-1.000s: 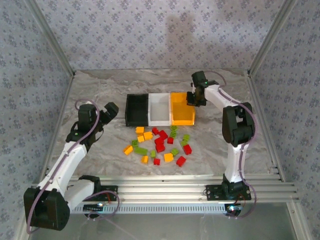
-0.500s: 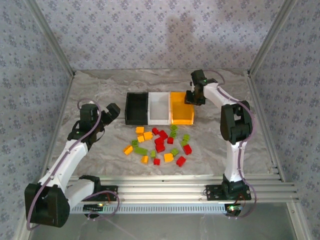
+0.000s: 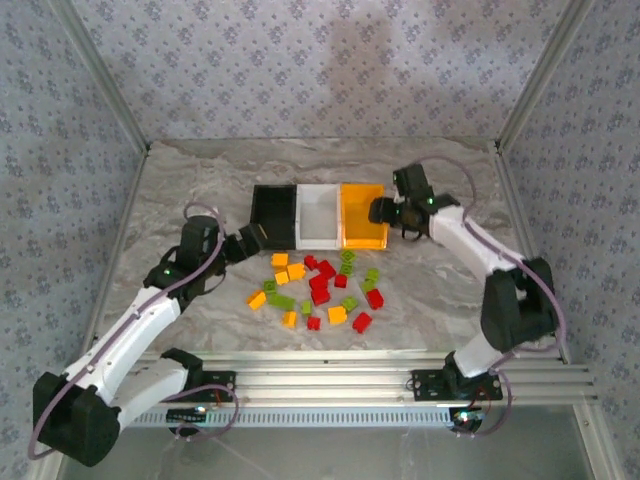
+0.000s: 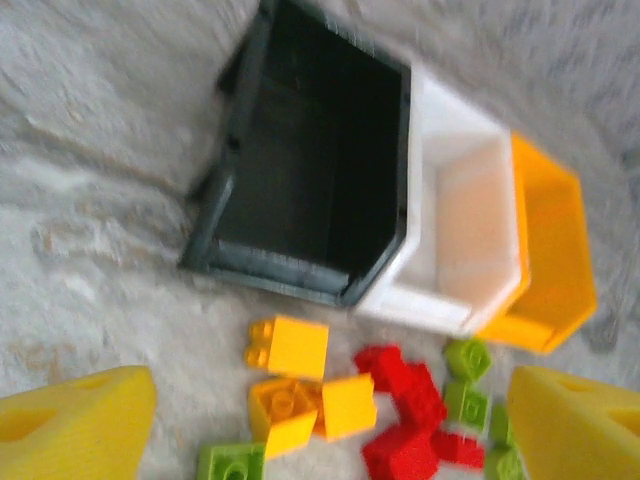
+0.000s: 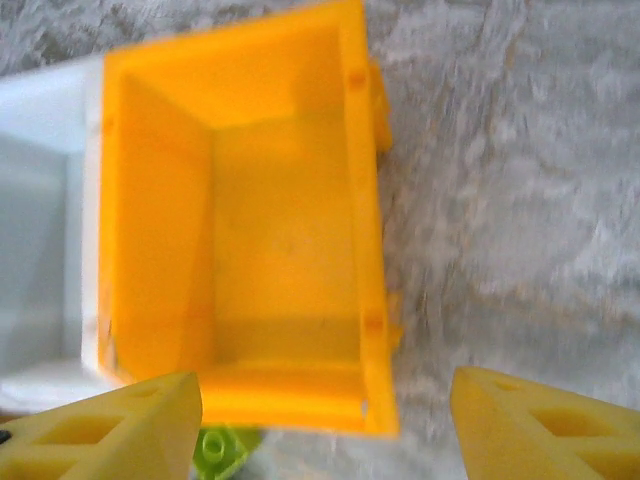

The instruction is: Sort the legos into containers by color

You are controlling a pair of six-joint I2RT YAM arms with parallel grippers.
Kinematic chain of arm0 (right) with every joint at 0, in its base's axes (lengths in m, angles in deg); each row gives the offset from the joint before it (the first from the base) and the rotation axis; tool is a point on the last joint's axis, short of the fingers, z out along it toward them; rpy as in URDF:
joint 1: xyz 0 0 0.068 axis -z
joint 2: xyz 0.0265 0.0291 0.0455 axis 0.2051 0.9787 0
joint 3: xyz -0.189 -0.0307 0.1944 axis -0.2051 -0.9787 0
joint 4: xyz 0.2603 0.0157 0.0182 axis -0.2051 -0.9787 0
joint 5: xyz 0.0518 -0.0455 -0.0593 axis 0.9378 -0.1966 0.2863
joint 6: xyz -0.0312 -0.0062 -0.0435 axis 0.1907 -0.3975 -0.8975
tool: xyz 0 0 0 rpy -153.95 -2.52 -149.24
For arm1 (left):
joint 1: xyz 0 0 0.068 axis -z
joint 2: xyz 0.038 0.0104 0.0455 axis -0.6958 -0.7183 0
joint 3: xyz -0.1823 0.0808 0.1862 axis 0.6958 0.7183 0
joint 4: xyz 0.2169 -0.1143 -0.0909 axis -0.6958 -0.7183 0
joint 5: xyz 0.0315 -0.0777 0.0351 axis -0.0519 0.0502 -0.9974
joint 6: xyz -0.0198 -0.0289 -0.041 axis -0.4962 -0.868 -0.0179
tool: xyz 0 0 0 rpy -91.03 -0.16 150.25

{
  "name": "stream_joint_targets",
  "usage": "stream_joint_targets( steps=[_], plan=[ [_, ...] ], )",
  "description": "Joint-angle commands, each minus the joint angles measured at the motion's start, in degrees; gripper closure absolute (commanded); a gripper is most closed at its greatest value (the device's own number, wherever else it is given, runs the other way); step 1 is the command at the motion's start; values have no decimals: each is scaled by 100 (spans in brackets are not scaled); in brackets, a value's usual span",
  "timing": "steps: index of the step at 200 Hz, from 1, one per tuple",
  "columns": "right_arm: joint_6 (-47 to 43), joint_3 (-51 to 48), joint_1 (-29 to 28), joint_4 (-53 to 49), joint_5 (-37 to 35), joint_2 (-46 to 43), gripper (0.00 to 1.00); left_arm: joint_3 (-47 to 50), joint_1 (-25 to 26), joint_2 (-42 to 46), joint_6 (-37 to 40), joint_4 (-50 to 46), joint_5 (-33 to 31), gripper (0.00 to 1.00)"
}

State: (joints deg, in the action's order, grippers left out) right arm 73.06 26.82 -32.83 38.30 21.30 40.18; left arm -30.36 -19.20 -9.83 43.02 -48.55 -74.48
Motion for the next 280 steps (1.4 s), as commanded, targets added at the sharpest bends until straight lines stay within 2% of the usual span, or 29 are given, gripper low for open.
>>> stream_joint_targets(
  steps=[1, 17, 39, 60, 75, 99, 175, 240, 280],
  plan=[
    [393, -861, -451, 289, -519, -598, 32, 126, 390, -41, 243, -827, -311, 15],
    [378, -1195, -723, 137, -687, -886, 32, 374, 754, -88, 272, -1013, -603, 14],
    [505, -1564, -901, 170, -660, -1127, 32, 655, 1239, -430, 201, -781, -704, 16],
    [626, -1721, -987, 282, -632, -1243, 32, 602, 1413, -959, 130, -817, -876, 25],
    [641, -1740, -1007, 280, -665, -1269, 32, 601, 1493, -1219, 163, -839, -1110, 26],
    [628, -1761, -1021, 249, -774, -1310, 32, 607, 1556, -1556, 240, -849, -1359, 27],
    [647, -1832, -947, 213, -915, -1499, 32, 615, 1634, -2183, 120, -804, -1542, 44],
    [698, -1848, -898, 216, -961, -1542, 33, 632, 1651, -1903, 116, -908, -1530, 65],
    [724, -1858, -888, 240, -970, -1552, 33, 578, 1663, -1616, 108, -1109, -1486, 70]
  ],
)
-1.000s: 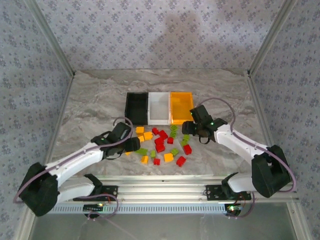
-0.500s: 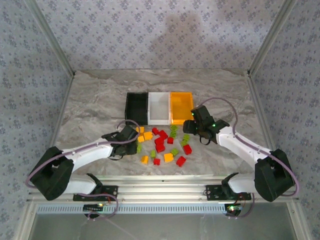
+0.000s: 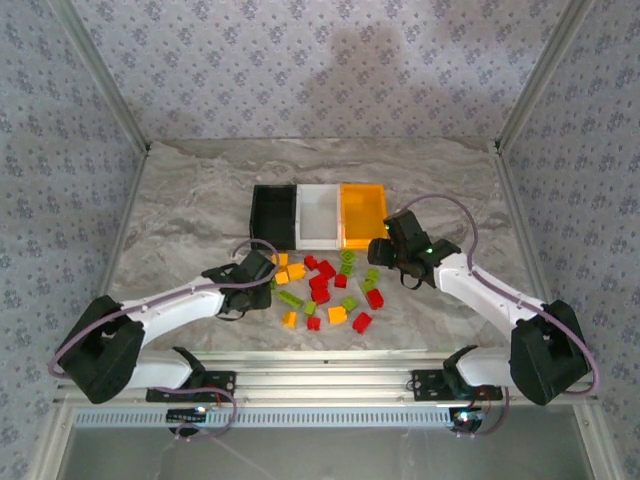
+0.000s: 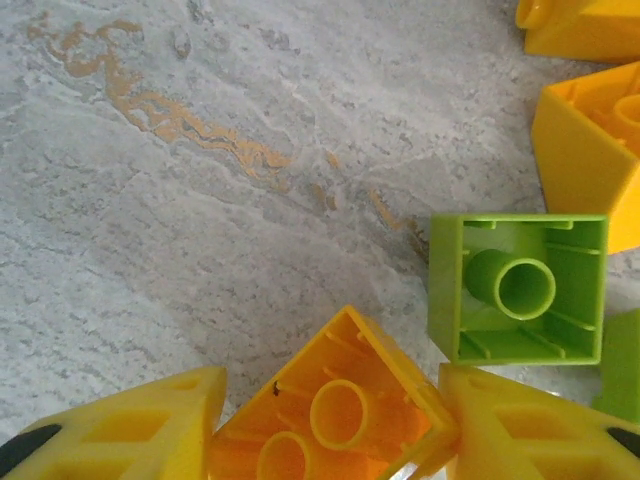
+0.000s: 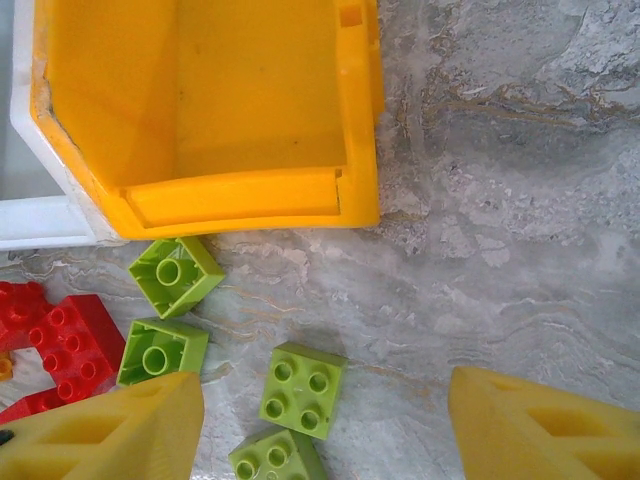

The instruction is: Sort the legos into containers by color

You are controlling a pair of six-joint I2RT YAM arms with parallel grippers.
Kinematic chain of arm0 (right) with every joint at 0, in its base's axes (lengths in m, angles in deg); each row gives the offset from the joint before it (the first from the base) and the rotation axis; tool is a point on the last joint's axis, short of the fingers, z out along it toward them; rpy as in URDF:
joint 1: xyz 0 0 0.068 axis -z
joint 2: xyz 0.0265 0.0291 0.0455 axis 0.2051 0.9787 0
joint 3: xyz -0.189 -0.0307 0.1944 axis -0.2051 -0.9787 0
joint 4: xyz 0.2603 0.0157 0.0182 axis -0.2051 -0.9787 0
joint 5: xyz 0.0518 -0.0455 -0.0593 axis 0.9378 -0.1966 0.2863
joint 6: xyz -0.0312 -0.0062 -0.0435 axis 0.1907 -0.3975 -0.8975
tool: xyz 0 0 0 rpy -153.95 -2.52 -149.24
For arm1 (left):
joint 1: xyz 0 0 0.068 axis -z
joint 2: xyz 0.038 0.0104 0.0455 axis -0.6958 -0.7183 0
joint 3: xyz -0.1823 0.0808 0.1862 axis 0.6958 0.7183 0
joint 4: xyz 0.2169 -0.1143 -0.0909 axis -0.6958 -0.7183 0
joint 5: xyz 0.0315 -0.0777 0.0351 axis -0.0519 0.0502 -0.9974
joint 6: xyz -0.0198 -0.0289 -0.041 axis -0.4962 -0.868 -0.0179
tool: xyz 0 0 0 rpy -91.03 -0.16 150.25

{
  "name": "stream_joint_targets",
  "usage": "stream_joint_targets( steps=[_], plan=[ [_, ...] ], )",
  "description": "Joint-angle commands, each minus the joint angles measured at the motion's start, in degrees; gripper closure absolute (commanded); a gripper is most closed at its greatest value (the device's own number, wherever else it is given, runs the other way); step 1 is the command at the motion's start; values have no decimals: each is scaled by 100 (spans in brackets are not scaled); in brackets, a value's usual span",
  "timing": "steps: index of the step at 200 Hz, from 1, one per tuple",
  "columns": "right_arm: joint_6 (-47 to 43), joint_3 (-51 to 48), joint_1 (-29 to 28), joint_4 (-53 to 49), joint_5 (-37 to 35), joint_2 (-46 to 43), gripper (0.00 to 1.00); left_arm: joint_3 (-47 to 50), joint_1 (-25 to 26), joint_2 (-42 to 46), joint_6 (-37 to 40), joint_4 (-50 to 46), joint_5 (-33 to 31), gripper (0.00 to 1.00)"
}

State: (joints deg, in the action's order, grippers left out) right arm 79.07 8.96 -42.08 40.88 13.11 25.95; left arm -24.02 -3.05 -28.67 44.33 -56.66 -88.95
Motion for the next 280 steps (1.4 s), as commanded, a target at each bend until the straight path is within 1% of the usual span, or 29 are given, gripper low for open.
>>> stream_joint_targets(
  steps=[1, 46, 63, 78, 108, 123, 147, 157, 178, 185, 194, 214, 230, 252, 276, 279, 280],
  plan=[
    [119, -70, 36, -13, -150, -138, 33, -55, 51, 278, -21, -308, -39, 70],
    [165, -93, 53, 19, -142, -147, 33, -445, 67, 732, 55, -616, 1, 70],
    [194, -106, 62, 39, -134, -156, 33, -793, 60, 683, 188, -602, 62, 70],
    [229, -120, 62, 50, -115, -156, 33, -1305, 69, 420, 348, -559, 85, 71],
    [273, -178, 74, 63, -119, -156, 33, -2453, 65, -456, 656, -116, 179, 71],
    [273, -210, 80, 49, -98, -162, 33, -3190, 56, -1151, 856, 21, 142, 71],
    [278, -245, 97, -50, -125, -208, 33, -4412, 32, -2311, 1117, -13, 131, 71],
    [422, -282, 110, -133, -140, -249, 33, -4876, -5, -2743, 1187, -120, 71, 71],
    [420, -335, 158, -234, -131, -419, 33, -5570, -160, -3432, 1229, -248, 99, 71],
    [411, -364, 167, -263, -127, -481, 33, -5730, -191, -3595, 1221, -243, 152, 70],
    [413, -411, 181, -273, -92, -575, 32, -5920, -205, -3768, 1220, -239, 174, 65],
    [405, -507, 225, -281, -5, -738, 32, -6338, -201, -4097, 1208, -339, 298, 49],
    [397, -526, 241, -313, 27, -821, 31, -6523, -193, -4156, 1153, -362, 407, 40],
    [375, -543, 261, -354, 153, -849, 31, -6620, -144, -3889, 1153, -346, 456, 31],
    [376, -585, 254, -360, 312, -800, 31, -6406, -85, -3259, 1149, -144, 612, 26],
    [374, -596, 257, -358, 327, -793, 31, -6365, -75, -3167, 1154, -111, 621, 24],
    [376, -596, 261, -355, 335, -791, 31, -6343, -72, -3141, 1157, -100, 625, 22]
  ],
)
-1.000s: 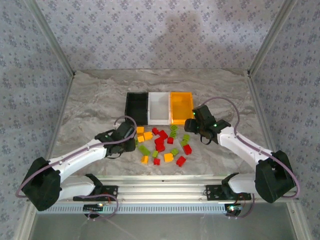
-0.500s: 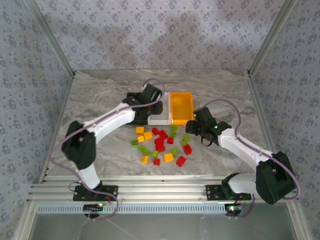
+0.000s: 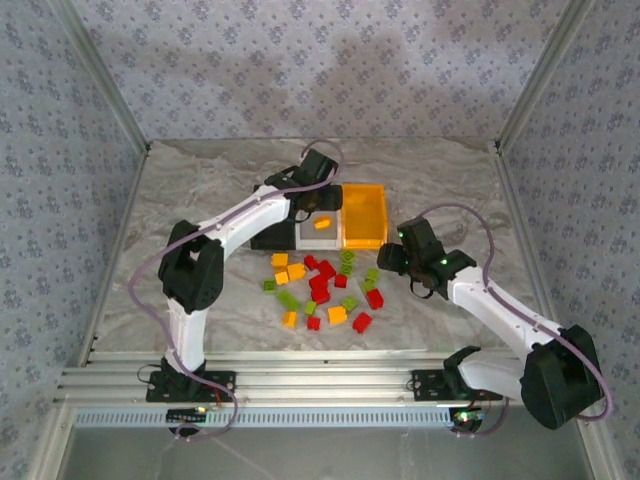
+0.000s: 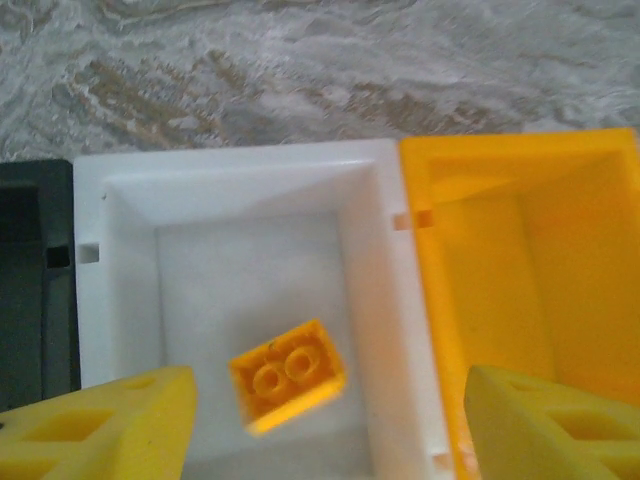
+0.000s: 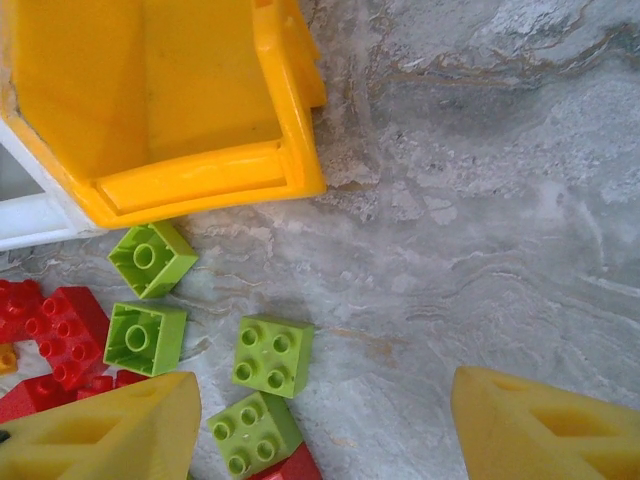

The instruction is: Sort the legos into containers by color

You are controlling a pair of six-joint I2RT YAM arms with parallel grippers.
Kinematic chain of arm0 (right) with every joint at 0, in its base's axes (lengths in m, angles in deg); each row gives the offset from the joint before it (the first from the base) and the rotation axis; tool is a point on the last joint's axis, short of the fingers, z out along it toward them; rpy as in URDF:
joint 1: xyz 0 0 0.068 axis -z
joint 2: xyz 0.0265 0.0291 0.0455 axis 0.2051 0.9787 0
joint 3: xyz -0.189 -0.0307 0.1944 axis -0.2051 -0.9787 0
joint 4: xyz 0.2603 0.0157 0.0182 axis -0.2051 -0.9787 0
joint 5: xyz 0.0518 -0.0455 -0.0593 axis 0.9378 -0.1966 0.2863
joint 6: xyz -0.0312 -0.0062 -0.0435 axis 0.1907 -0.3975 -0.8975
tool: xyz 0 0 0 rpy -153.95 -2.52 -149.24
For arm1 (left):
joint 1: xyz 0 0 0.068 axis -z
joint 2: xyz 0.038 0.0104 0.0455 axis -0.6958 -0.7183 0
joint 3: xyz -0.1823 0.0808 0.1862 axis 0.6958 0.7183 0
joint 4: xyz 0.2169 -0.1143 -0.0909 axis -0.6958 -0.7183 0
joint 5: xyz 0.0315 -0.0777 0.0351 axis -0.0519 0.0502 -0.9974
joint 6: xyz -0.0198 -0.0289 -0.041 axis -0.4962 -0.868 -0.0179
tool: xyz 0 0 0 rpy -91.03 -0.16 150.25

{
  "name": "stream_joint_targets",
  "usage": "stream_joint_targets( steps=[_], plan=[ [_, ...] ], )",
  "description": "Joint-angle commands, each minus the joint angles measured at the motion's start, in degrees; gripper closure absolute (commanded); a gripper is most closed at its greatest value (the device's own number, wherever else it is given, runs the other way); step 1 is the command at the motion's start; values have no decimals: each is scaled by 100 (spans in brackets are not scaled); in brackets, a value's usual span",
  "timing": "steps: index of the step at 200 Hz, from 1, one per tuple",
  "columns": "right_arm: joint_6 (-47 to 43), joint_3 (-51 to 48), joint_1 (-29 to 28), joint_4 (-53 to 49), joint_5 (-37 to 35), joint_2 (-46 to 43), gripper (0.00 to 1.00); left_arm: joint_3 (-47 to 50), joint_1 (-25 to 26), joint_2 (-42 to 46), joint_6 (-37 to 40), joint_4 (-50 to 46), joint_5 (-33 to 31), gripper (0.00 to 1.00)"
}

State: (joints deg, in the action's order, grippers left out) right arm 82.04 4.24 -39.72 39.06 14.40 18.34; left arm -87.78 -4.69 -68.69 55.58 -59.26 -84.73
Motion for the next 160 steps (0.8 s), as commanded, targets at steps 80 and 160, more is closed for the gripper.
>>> stream_joint_targets(
  steps=[80, 160],
  plan=[
    [71, -373, -730, -51, 756, 559, 31, 3022, 607, 3938, -300, 1090, -91, 1],
    [81, -618, -1320, 303, 609, 1365, 44, 5543, 648, 6392, -1227, 272, -1290, 0]
  ],
)
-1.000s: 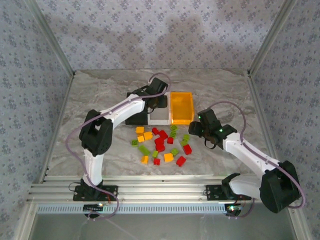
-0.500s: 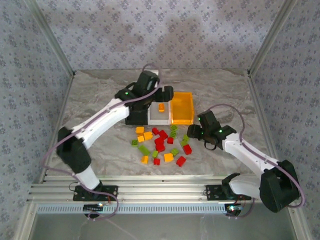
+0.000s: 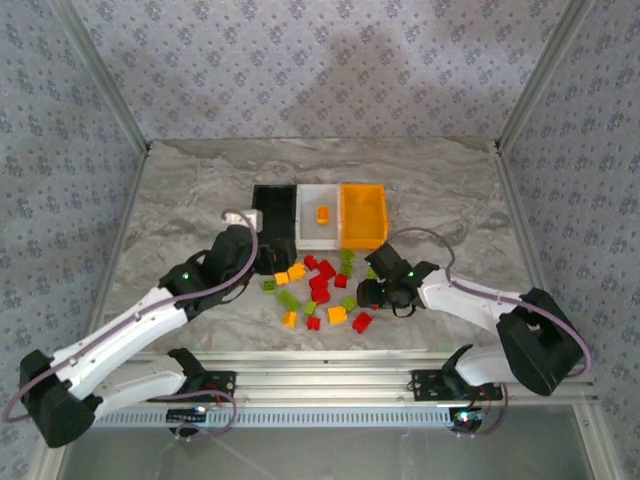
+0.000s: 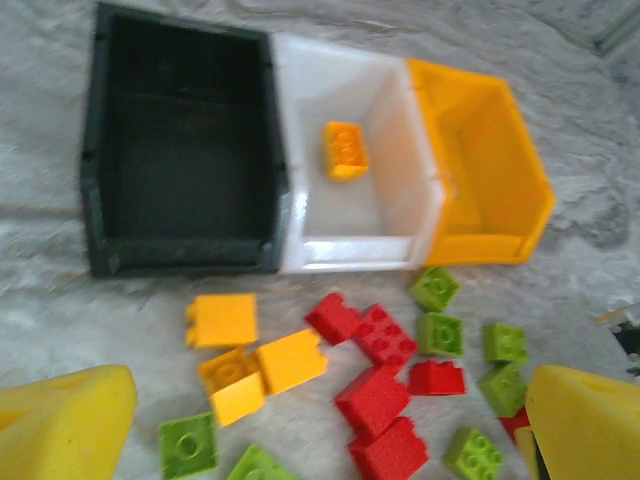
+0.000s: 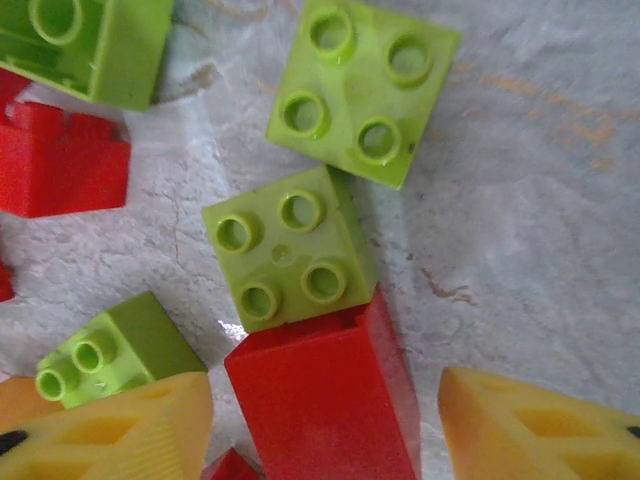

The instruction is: Sort the legos into containers by color

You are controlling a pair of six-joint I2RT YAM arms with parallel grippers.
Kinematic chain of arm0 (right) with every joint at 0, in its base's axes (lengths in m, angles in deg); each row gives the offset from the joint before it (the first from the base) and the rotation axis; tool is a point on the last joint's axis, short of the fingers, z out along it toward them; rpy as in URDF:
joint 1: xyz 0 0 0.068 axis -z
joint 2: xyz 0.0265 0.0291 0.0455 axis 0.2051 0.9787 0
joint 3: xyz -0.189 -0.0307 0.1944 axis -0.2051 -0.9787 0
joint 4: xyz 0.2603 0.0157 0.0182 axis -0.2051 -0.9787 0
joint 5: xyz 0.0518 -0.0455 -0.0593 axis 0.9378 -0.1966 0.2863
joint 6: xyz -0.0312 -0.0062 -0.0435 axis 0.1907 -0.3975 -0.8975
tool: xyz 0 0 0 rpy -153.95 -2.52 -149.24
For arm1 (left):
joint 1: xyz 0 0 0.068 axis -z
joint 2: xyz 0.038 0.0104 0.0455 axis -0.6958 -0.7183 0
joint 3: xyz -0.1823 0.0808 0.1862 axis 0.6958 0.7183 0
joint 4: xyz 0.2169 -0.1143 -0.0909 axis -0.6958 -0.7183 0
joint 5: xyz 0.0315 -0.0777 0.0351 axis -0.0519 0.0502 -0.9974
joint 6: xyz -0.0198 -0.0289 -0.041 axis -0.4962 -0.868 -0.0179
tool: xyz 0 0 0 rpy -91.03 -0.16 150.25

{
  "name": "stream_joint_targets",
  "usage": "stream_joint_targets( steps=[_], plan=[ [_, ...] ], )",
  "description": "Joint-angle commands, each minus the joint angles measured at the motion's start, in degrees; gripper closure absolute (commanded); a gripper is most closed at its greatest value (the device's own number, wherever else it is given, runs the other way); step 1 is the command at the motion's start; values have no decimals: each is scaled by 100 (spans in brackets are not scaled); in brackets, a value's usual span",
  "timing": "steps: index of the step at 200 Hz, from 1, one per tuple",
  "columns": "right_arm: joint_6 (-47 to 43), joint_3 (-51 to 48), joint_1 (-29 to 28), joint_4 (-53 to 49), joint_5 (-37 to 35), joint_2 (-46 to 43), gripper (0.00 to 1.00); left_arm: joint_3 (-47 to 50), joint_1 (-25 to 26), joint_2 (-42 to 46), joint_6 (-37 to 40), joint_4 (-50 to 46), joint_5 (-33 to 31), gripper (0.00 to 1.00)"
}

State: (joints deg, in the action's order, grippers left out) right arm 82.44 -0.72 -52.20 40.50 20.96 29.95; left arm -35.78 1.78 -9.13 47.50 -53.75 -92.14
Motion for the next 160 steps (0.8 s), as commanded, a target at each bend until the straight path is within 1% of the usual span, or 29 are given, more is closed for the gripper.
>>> stream_joint_targets(
  steps=[1, 25, 48, 70, 80, 83, 90, 109, 122, 160],
  plan=[
    [37, -121, -70, 164, -47, 207, 44, 363, 1, 466, -421, -281, -560, 0],
    [67, -96, -131, 118, -138, 160, 61, 842, -3, 1049, -564, -270, -846, 0],
    [68, 6, -130, -155, -222, -184, 73, 1223, -8, 1593, -572, -215, -929, 0],
    [38, 382, -85, -615, -222, -614, 76, 1579, -28, 2024, -758, -273, -1085, 0],
    [28, 651, 59, -712, -272, -695, 76, 1701, -50, 2172, -862, -307, -1101, 0],
    [-152, 726, 115, -729, -285, -698, 76, 1725, -65, 2199, -908, -349, -1114, 0],
    [-250, 944, 262, -739, -294, -658, 76, 1745, -100, 2243, -1047, -471, -1143, 0],
    [-392, 1590, 683, -643, -205, -216, 76, 1690, -230, 2198, -1206, -762, -1075, 0],
    [-438, 2045, 895, -511, -153, 227, 76, 1675, -266, 2135, -1034, -768, -867, 0],
    [-603, 3491, 1370, -545, -341, 1867, 75, 1807, -310, 2099, -999, -752, -637, 0]
  ],
)
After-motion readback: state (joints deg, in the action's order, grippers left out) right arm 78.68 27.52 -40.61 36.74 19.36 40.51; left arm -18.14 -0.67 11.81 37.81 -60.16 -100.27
